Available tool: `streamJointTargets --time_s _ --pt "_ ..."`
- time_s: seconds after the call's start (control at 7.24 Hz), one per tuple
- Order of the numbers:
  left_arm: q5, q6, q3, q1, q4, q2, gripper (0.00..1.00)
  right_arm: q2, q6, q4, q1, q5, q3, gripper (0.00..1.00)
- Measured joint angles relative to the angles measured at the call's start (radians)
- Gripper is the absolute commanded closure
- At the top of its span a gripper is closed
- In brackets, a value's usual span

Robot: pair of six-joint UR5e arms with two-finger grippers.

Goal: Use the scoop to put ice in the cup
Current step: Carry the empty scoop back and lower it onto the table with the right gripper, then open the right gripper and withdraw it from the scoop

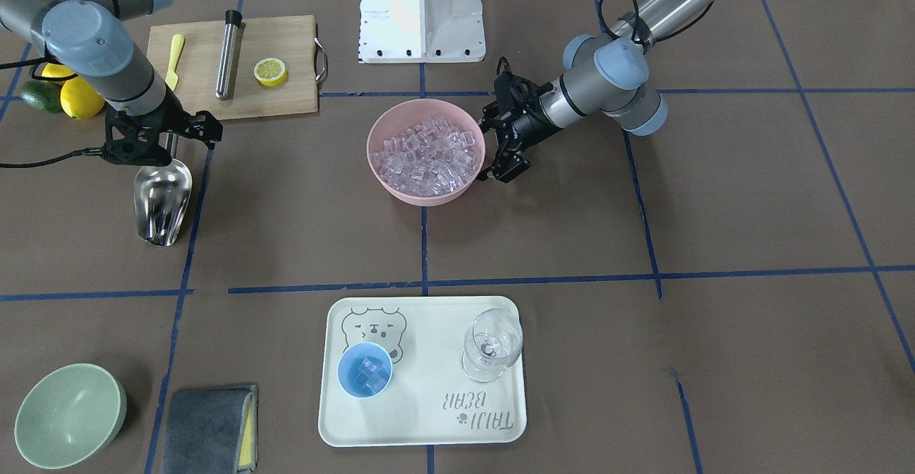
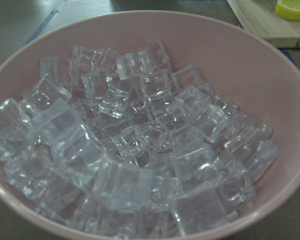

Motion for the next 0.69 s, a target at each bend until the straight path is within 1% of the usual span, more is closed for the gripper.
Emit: streamJointTargets --time_s 0.14,0.28,0.55,0.69 --pt "0.000 0.000 0.000 0.000 0.000 0.000 0.00 0.013 -0.065 -0.003 0.062 0.001 0.001 0.00" --pt "0.000 0.000 0.000 0.000 0.000 0.001 0.00 0.014 -0.185 -0.008 0.131 0.005 -0.006 0.00" --pt "0.000 0.000 0.000 -0.001 0.000 0.002 0.00 -0.028 -0.476 -0.012 0.303 0.030 -0.047 0.00" --pt "-0.001 0.000 -0.002 -0.001 0.000 0.003 0.00 -0.063 -0.651 -0.011 0.407 0.065 -0.085 0.00"
